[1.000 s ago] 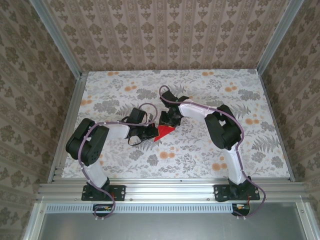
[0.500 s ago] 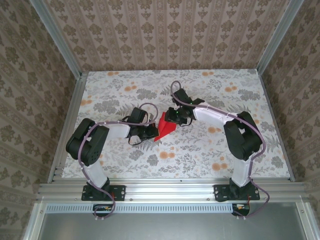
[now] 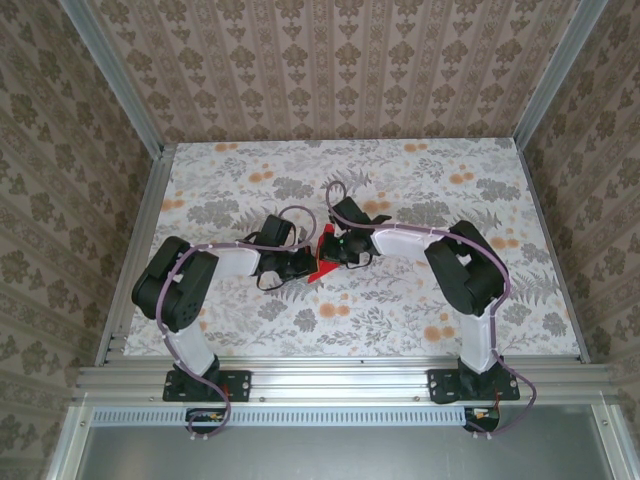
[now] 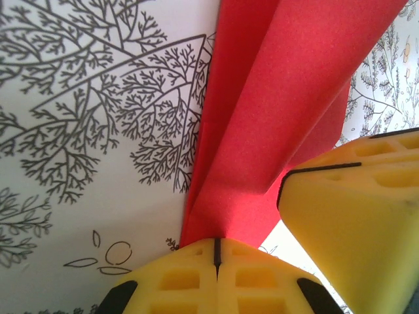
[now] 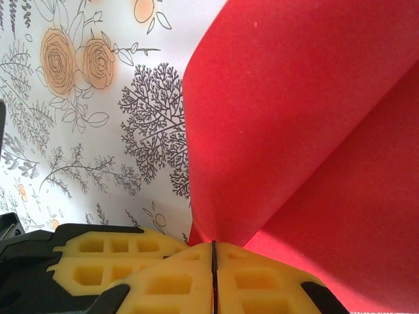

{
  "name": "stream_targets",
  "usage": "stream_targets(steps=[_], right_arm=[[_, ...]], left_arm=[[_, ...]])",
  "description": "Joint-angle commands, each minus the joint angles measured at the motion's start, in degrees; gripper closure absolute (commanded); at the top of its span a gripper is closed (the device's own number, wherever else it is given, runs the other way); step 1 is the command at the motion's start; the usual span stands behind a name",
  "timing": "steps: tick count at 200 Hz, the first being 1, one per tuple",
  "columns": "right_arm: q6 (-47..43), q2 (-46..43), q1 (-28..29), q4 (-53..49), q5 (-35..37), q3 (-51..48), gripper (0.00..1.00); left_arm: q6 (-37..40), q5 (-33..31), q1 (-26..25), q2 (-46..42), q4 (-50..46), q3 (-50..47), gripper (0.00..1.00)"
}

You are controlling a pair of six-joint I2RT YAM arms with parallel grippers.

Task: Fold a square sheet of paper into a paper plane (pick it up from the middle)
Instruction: Fourth fold the wing at the center of the table.

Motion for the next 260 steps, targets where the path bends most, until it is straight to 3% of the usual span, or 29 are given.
stream_targets(steps=[1, 95, 260], right_arm=[[0.66, 1.55, 0.03, 1.79, -1.54, -0.36, 0.92], [-0.91, 5.08, -1.55, 2.25, -0.97, 0.74, 0.97], [-6.69, 11.34, -12.25, -0.45, -2.65, 8.91, 0.95]], left_arm=[[0.95, -6.58, -0.40, 3.82, -8.92, -2.47, 1.00], [0.92, -6.50, -0.40, 3.56, -9.44, -2.29, 1.00], [3.09, -5.27, -0.75, 2.90, -12.17, -3.29, 1.00]])
